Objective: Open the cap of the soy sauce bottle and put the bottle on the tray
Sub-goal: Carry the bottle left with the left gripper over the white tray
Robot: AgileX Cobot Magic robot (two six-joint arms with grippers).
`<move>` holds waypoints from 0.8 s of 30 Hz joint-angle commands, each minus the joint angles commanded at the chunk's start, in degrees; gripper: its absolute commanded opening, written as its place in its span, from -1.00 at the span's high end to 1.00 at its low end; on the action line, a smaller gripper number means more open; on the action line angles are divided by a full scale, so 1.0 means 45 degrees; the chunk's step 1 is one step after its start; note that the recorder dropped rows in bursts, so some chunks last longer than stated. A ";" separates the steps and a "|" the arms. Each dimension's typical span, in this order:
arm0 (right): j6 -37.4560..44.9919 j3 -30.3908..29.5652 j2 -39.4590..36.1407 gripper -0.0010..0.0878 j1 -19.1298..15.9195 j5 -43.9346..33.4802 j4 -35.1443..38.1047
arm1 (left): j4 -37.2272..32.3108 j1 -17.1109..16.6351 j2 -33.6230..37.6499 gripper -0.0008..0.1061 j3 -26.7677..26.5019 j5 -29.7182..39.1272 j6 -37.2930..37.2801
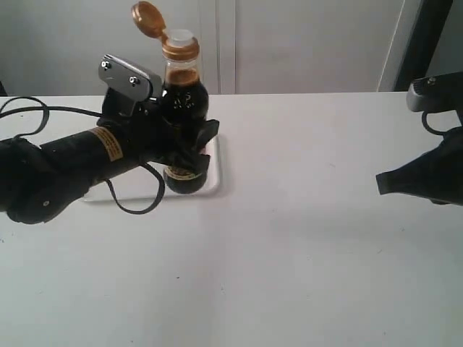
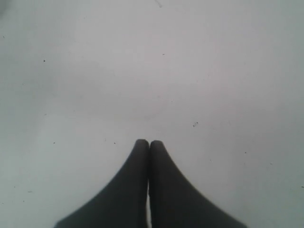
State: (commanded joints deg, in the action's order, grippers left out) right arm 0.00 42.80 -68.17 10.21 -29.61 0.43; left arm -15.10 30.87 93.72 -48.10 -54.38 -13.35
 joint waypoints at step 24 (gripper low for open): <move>0.0000 0.0000 0.0000 0.98 0.0000 0.0591 0.0026 | 0.2754 -0.1266 0.3345 0.99 -0.2387 -0.1041 0.1845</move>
State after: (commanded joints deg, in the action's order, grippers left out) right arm 0.00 42.80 -68.17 10.21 -26.95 0.54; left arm -2.71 25.17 108.78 -58.85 -59.06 -5.05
